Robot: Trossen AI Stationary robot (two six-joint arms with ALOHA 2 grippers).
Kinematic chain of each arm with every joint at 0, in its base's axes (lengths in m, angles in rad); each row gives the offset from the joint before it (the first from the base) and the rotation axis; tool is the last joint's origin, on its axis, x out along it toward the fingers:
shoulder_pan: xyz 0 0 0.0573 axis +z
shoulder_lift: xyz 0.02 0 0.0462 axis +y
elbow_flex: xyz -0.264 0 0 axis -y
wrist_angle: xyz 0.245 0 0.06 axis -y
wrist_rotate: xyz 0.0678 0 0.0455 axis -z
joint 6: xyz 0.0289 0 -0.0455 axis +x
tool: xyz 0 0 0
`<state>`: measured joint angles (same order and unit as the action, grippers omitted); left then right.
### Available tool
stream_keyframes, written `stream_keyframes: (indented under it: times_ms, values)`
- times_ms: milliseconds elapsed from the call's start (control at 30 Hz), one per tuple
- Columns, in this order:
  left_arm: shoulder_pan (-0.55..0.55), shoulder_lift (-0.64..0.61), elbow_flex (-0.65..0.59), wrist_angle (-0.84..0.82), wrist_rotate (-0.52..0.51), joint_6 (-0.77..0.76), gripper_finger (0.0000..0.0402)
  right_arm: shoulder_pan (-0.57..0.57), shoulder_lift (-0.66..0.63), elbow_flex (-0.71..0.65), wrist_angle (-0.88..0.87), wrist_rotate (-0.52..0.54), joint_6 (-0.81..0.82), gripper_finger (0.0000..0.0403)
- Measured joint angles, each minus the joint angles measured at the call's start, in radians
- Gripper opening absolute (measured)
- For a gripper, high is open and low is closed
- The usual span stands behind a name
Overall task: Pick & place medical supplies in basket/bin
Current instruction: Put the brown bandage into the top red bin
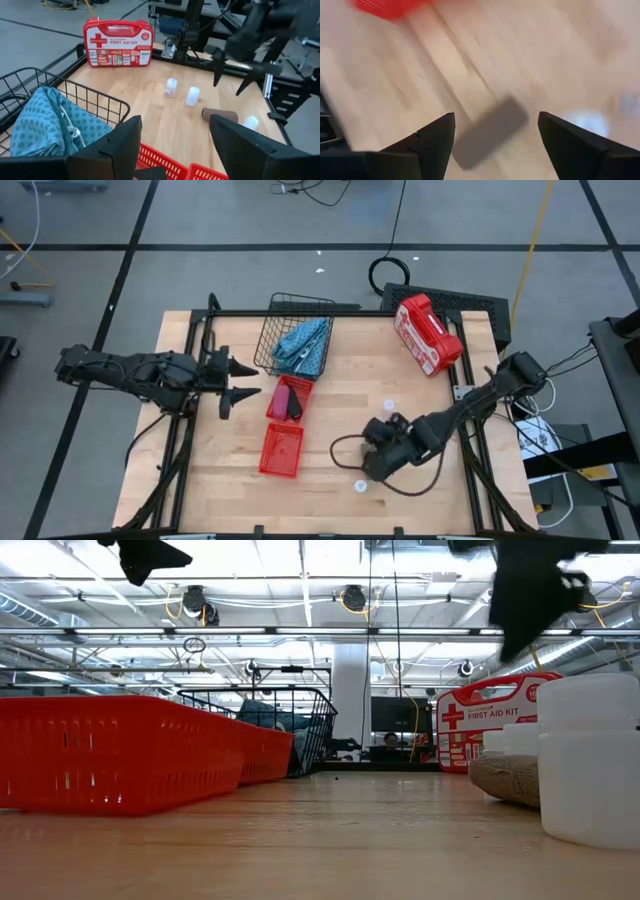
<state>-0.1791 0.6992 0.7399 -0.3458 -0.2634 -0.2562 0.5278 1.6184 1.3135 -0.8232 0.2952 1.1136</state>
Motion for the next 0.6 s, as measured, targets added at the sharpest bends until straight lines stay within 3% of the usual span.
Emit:
stream_keyframes:
  times_ms: [267,600]
  values:
    - [0.0,0.035,0.0,0.0,-0.018,0.0,0.0241,0.005,0.099,-0.105,0.071,-0.141,0.257,0.0265]
    - [0.0,0.034,0.0,0.0,-0.027,-0.005,0.0241,0.006,0.166,-0.141,0.245,-0.167,0.256,0.0265]
